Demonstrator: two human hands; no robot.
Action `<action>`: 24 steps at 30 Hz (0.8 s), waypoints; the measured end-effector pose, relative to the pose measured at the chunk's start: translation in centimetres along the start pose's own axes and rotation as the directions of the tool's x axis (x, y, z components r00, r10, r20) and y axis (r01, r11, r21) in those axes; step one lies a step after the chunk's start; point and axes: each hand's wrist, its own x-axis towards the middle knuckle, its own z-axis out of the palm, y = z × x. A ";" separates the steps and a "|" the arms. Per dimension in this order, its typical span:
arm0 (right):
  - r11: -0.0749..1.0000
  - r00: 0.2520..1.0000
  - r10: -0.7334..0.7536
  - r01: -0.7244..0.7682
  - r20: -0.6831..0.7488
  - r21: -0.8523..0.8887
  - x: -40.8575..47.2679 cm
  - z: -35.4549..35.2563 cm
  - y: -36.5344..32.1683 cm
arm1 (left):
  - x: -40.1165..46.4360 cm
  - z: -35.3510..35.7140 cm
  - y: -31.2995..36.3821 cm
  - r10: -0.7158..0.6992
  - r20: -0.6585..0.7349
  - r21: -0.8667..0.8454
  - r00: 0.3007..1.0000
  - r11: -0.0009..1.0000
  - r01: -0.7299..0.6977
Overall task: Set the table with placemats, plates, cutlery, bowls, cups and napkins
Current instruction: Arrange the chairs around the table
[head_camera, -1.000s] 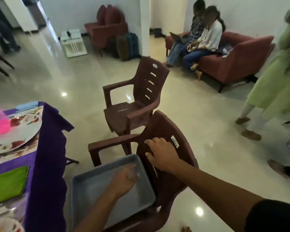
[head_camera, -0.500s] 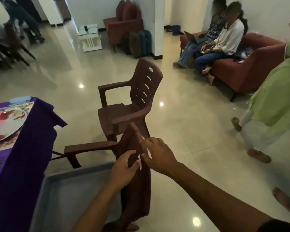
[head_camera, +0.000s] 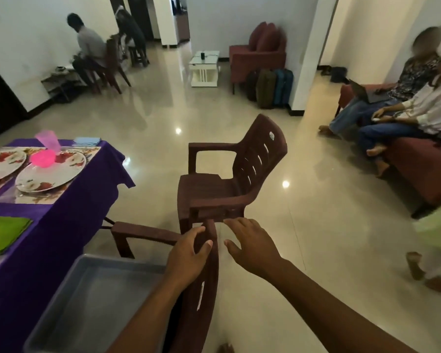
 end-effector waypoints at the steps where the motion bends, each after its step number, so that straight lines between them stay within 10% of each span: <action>1: 0.999 0.999 -0.027 0.027 0.016 -0.016 1.9 -0.1 0.6 | 1.5 0.3 -0.1 -0.017 -0.029 -0.020 0.999 1.000 0.017; 15: 0.991 0.996 -0.028 0.039 0.083 -0.128 21.9 -5.3 6.9 | 18.6 0.6 3.6 0.023 -0.090 -0.095 0.996 0.995 -0.032; 24: 0.943 0.982 0.038 0.025 0.183 -0.330 34.7 -6.2 14.2 | 26.4 3.8 2.0 -0.083 0.116 0.016 0.990 0.997 0.081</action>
